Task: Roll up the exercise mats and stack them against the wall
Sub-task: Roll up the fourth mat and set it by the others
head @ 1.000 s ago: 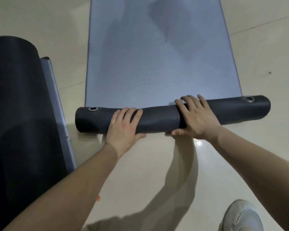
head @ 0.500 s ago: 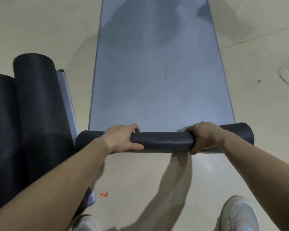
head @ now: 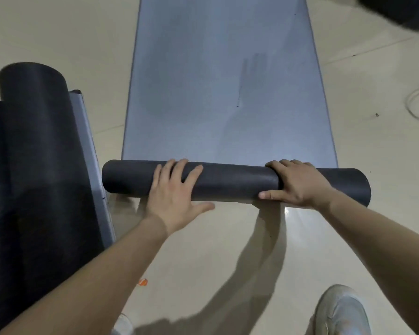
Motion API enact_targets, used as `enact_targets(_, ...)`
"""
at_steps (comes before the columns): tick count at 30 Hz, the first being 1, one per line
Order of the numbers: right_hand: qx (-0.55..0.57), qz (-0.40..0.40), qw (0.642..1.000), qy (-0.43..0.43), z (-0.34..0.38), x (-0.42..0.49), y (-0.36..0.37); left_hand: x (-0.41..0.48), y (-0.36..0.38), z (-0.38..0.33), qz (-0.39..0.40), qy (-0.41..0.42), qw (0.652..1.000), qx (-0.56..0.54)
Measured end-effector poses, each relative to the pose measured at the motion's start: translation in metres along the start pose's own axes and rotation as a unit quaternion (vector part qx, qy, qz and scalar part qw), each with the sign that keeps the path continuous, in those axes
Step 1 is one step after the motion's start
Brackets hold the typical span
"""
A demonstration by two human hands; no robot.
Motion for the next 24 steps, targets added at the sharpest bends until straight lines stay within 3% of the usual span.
enact_targets(2, -0.013, -0.022, 1.0, -0.01, -0.002, 0.016, -0.012, 0.004, 0.023, 0.001, 0.06, 0.046, 0.996, 0.051)
enact_targets(3, -0.029, -0.075, 0.997, 0.005, -0.002, 0.018, -0.019, 0.018, 0.025, 0.006, 0.061, 0.057, 0.996, 0.041)
enact_targets(5, -0.053, -0.205, 0.977, 0.034, 0.006, 0.008, -0.032, 0.054, 0.018, 0.016, 0.067, 0.07, 0.995, -0.026)
enact_targets(7, -0.086, -0.244, 0.965, 0.044, 0.018, 0.003, -0.028, 0.078, 0.015, 0.019, 0.114, 0.078, 0.987, -0.086)
enact_targets(9, -0.1, -0.187, 0.976, 0.052, 0.016, 0.017, -0.019, 0.084, 0.014, 0.019, 0.115, 0.07, 0.988, -0.076)
enact_targets(11, -0.097, -0.121, 0.986, 0.063, 0.005, 0.038, -0.015, 0.078, 0.006, 0.017, 0.04, 0.068, 0.996, -0.047)
enact_targets(14, -0.072, -0.068, 0.993, 0.063, -0.002, 0.06, -0.017, 0.069, 0.015, 0.013, -0.002, 0.099, 0.992, 0.082)
enact_targets(18, -0.057, -0.019, 0.996, 0.068, -0.007, 0.073, -0.027, 0.097, 0.008, 0.015, 0.038, 0.081, 0.994, 0.061)
enact_targets(22, -0.003, 0.105, 0.993, 0.057, 0.008, 0.043, -0.002, 0.064, 0.006, 0.012, 0.13, 0.089, 0.987, 0.027)
enact_targets(24, 0.002, 0.086, 0.995, 0.052, 0.018, 0.015, 0.01, 0.035, 0.011, 0.01, 0.163, 0.099, 0.981, 0.024)
Point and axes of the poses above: each hand's wrist, its own x-axis towards the middle knuckle, its own y-axis out of the palm, z = x × y, the point moved 10 cm from there along x, towards the middle knuckle, and after that the axes turned 6 degrees about -z, right-handed, at the moved point
